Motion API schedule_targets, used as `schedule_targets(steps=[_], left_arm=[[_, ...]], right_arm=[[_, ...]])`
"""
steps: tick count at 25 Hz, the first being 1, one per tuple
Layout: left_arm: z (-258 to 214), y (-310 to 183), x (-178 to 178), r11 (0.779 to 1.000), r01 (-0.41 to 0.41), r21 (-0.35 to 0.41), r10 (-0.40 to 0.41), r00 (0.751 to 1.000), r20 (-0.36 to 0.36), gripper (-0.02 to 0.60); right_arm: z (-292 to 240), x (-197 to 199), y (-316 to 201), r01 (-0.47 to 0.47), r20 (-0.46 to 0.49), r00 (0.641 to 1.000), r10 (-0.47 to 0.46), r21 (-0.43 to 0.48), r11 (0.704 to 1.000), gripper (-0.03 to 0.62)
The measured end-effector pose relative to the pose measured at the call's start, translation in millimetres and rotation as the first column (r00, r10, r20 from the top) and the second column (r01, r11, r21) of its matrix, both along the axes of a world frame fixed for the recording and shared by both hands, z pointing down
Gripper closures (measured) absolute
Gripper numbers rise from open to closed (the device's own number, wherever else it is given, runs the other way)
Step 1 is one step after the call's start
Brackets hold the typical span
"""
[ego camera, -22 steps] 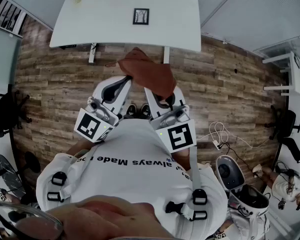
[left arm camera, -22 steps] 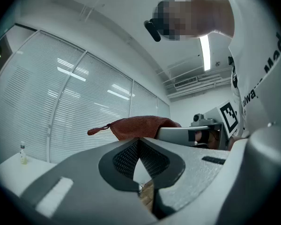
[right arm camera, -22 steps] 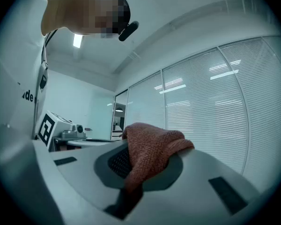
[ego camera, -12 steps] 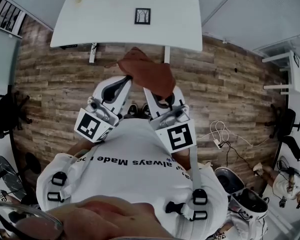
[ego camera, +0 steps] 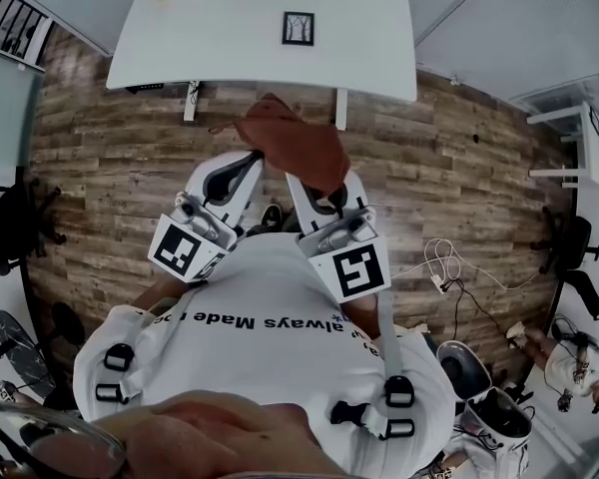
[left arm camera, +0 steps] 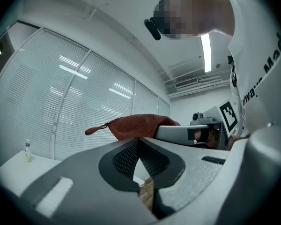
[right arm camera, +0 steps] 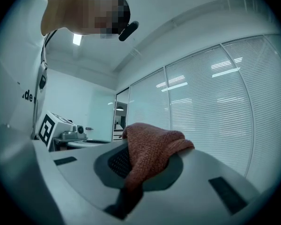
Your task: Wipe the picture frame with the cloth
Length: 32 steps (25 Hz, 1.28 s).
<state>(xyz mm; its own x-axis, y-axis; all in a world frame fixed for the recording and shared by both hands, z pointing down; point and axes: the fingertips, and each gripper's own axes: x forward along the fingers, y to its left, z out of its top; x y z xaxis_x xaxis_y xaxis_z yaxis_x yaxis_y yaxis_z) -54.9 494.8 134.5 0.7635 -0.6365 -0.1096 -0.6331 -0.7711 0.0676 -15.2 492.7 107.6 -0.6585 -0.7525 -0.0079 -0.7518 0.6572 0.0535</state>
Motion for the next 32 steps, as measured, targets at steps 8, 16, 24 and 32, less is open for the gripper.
schedule_targets(steps=[8, 16, 24, 32], left_arm=[[15.1, -30.0, 10.5, 0.999, -0.006, -0.044, 0.006, 1.000, 0.000, 0.580], [9.0, -111.9, 64.6, 1.000, -0.007, -0.011, 0.007, 1.000, 0.021, 0.580], [-4.4, -186.8, 135.3, 1.000, -0.004, 0.014, 0.004, 0.999, 0.043, 0.580], [-6.7, -228.8, 146.0, 0.999, 0.030, 0.021, -0.031, 0.999, 0.039, 0.580]], right_arm=[[8.6, 8.8, -32.8, -0.003, 0.004, 1.000, 0.003, -0.020, 1.000, 0.572], [11.6, 59.7, -108.4, 0.014, 0.002, 1.000, -0.014, -0.010, 1.000, 0.574], [-2.2, 127.3, -181.5, 0.033, -0.002, 0.999, -0.033, -0.003, 0.999, 0.574], [-3.0, 138.1, -225.2, 0.067, 0.002, 0.998, -0.067, 0.000, 0.998, 0.572]])
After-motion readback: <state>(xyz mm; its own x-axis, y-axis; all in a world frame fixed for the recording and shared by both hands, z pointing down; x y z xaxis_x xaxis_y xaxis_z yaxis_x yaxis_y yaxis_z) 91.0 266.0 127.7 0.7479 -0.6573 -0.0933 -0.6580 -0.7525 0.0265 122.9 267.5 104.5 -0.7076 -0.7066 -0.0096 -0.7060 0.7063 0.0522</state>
